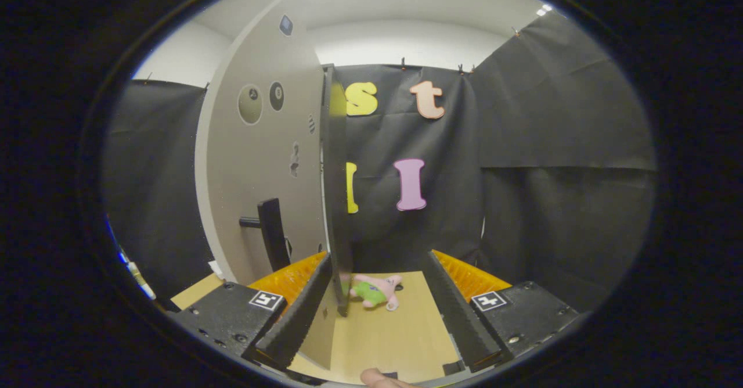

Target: Open the shoe cabinet door, grab the shoes and put them into the shoe cabinet, then close the shoe cabinet door.

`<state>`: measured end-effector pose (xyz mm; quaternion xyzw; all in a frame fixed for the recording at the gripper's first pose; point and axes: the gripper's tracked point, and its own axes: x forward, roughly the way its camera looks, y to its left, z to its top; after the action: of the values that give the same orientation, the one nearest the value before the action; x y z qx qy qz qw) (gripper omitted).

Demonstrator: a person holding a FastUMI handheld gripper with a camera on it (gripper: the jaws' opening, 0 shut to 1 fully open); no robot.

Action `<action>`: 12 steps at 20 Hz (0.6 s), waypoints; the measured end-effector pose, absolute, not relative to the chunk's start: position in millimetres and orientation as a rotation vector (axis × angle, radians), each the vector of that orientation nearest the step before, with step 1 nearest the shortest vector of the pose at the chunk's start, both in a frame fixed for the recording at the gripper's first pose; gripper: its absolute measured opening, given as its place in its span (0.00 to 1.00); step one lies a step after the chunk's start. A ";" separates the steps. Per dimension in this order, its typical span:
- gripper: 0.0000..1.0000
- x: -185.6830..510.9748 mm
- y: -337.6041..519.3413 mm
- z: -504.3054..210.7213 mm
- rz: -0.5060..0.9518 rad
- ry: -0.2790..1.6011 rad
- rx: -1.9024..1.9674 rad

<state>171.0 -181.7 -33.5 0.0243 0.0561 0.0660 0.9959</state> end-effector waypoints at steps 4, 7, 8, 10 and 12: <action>0.97 165.3 -155.2 -38.3 0.144 0.100 0.032; 0.96 158.3 -135.7 -35.1 0.151 0.082 0.031; 0.97 157.4 -127.3 -37.8 0.162 0.091 0.030; 0.96 160.6 -109.0 -38.9 0.180 0.090 0.029; 0.96 159.3 -95.9 -39.5 0.183 0.082 0.037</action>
<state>159.3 -95.9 -39.5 0.0185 0.0411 0.0915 0.9948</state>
